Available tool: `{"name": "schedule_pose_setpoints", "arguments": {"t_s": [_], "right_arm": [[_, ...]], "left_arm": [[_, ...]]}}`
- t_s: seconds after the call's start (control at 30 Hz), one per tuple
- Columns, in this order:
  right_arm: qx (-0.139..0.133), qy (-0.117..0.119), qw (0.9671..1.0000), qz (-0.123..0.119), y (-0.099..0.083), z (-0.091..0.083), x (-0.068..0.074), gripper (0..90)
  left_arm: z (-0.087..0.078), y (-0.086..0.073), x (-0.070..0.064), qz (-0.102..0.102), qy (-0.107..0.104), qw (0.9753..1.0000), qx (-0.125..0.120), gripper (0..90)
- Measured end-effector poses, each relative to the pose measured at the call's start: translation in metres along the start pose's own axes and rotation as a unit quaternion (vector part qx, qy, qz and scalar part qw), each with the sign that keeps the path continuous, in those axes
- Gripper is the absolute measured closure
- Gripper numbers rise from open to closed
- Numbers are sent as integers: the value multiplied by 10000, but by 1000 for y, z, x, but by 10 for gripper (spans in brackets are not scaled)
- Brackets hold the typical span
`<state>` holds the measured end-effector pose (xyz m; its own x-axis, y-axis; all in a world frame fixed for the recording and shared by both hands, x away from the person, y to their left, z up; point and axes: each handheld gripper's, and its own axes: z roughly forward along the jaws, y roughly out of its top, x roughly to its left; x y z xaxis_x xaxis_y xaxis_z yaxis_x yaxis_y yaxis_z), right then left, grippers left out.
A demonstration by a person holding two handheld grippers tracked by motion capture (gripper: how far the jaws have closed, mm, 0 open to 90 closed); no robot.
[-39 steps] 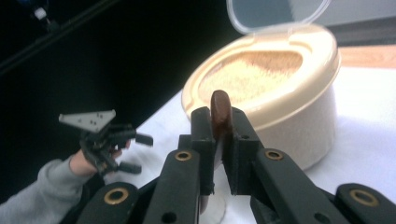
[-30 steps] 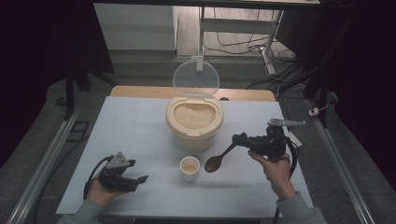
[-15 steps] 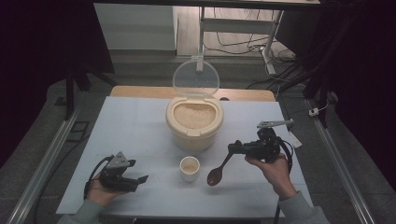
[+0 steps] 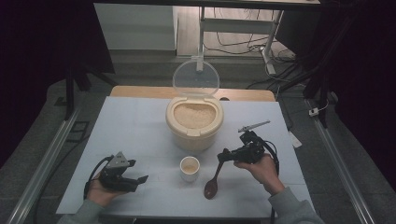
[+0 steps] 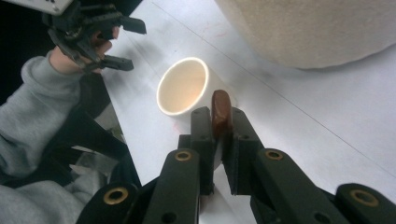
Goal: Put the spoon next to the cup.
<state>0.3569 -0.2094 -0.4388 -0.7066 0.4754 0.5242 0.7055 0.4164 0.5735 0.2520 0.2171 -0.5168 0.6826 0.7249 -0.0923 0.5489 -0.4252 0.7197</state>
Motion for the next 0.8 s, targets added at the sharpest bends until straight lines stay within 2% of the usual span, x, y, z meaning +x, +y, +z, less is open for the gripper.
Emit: {"name": "schedule_pose_setpoints", "arguments": {"t_s": [0.23, 0.4, 0.5, 0.57, 0.8], "right_arm": [[-85, -39, 9999, 69, 3, 9, -8, 811], [-289, -258, 9992, 81, 1, 16, -16, 776], [-478, -453, 9978, 41, -2, 21, -22, 754], [-595, -503, 9969, 58, -4, 23, -26, 745], [-763, -734, 9944, -6, -12, 31, -38, 691]], "left_arm": [[1, 0, 0, 7, 4, 10000, 10, 203], [1, 0, 0, 3, 2, 10000, 9, 204], [1, 0, 0, 5, -6, 10000, 15, 203], [1, 0, 0, 1, -7, 10000, 17, 203], [2, 0, -1, 12, -10, 10000, 34, 203]]}}
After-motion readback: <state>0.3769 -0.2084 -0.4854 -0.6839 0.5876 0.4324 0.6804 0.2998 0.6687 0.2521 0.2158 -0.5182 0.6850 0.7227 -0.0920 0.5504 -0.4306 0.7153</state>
